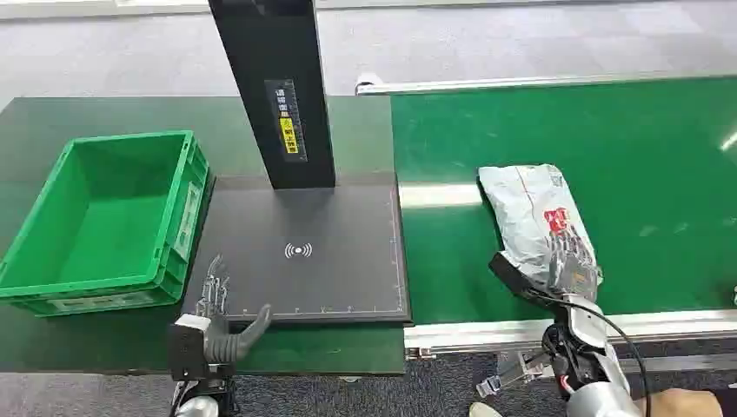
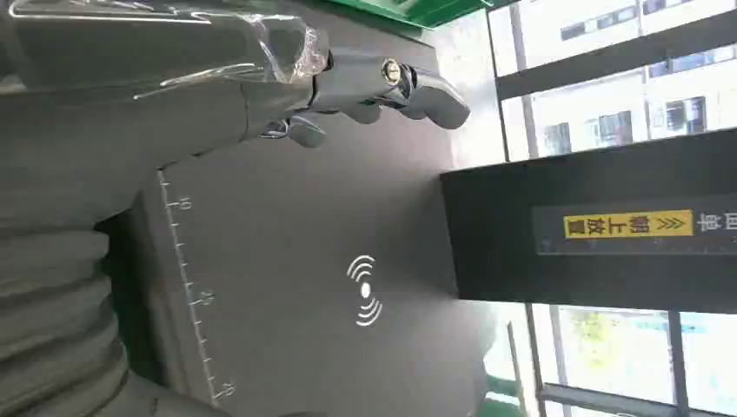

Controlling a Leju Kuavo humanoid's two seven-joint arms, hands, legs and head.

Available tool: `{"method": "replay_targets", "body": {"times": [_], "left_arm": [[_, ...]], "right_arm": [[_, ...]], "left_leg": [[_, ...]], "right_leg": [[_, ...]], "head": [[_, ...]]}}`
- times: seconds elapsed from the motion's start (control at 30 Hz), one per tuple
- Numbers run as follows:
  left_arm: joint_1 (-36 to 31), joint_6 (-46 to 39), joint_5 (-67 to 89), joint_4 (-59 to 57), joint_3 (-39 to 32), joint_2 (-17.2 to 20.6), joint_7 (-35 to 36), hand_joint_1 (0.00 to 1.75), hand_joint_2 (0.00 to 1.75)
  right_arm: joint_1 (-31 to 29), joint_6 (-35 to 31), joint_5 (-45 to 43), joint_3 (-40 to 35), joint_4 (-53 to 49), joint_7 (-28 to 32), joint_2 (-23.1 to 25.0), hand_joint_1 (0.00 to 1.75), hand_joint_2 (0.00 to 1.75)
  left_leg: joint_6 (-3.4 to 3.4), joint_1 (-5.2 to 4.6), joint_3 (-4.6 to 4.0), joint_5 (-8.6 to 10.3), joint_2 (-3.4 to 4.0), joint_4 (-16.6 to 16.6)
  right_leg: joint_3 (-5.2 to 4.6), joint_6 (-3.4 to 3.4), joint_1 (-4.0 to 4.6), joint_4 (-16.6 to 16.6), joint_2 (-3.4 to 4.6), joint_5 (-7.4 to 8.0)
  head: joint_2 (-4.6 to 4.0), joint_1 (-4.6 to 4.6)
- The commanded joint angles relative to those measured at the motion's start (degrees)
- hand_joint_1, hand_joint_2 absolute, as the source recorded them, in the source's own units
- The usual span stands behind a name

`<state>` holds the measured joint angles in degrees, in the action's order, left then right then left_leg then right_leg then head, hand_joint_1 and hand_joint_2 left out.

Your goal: Moved the parcel from conveyor to table for the left to box.

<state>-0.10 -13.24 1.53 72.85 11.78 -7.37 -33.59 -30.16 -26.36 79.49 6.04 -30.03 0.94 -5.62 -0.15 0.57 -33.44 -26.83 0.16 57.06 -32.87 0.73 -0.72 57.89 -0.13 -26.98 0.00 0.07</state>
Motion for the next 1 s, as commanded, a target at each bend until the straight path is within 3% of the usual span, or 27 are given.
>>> {"method": "replay_targets", "body": {"times": [0.03, 0.73, 0.8, 0.87, 0.9, 0.93, 1.0], "left_arm": [[-1.50, 0.00, -0.37, -3.49, 1.28, 0.63, 0.31, 0.00, 1.75], [0.23, -0.66, 0.03, -1.37, 0.25, 0.60, 0.96, 0.00, 1.75], [0.38, -0.86, 0.33, -0.78, -0.26, 0.57, 0.86, 0.00, 1.75], [0.25, -1.60, 0.95, 0.56, -1.89, 0.79, 0.58, 0.00, 1.75], [-0.11, -2.80, 0.89, 0.77, -1.96, 1.32, 0.86, 0.00, 1.75], [-0.01, -1.85, 1.27, 1.41, -2.98, 1.24, 0.94, 0.00, 1.75], [0.01, -1.66, 1.35, 1.44, -3.16, 1.16, 0.98, 0.00, 1.75]], "right_arm": [[-7.05, 2.47, 0.86, -3.55, 10.24, -3.58, 2.59, 1.75, 1.75], [-5.62, 0.91, -3.86, -2.05, 8.67, 2.33, 2.99, 1.75, 1.75], [-5.29, 0.12, -7.33, -0.98, 6.79, 6.43, 3.76, 1.75, 1.75], [-3.71, 2.10, -15.84, -0.65, -1.36, 15.42, 6.29, 1.75, 1.75], [-2.16, 4.62, -18.16, -1.85, -6.98, 16.70, 7.30, 1.75, 1.75], [-0.36, 7.01, -19.44, -4.69, -12.48, 13.45, 7.18, 1.75, 1.75], [-0.04, 7.41, -19.68, -5.28, -13.44, 12.79, 7.10, 1.75, 1.75]], "left_leg": [[0.00, -0.01, 0.11, -0.01, 0.12, -0.07], [0.01, -0.01, 0.07, -0.02, -0.01, -0.05], [0.01, 0.00, 0.08, -0.03, 0.00, -0.07], [-0.01, -0.01, 0.09, -0.02, 0.05, -0.09], [-0.02, 0.01, 0.04, -0.03, 0.14, -0.05], [-0.01, -0.01, 0.00, -0.03, 0.08, -0.02], [-0.03, 0.00, 0.00, -0.04, 0.18, -0.04]], "right_leg": [[0.06, -0.05, 0.00, -0.07, 0.14, 0.03], [0.06, -0.03, -0.01, -0.06, 0.05, 0.00], [0.08, -0.05, 0.01, -0.07, 0.06, 0.00], [0.06, -0.06, 0.00, -0.08, 0.11, 0.01], [-0.02, -0.07, 0.02, -0.04, 0.20, 0.03], [-0.04, -0.05, 0.00, -0.01, 0.14, 0.01], [-0.08, -0.08, 0.00, 0.01, 0.24, 0.02]], "head": [[-0.02, 0.00], [-0.02, 0.02], [-0.02, 0.02], [0.00, 0.02], [-0.02, 0.02], [-0.02, 0.02], [-0.02, 0.02]]}}
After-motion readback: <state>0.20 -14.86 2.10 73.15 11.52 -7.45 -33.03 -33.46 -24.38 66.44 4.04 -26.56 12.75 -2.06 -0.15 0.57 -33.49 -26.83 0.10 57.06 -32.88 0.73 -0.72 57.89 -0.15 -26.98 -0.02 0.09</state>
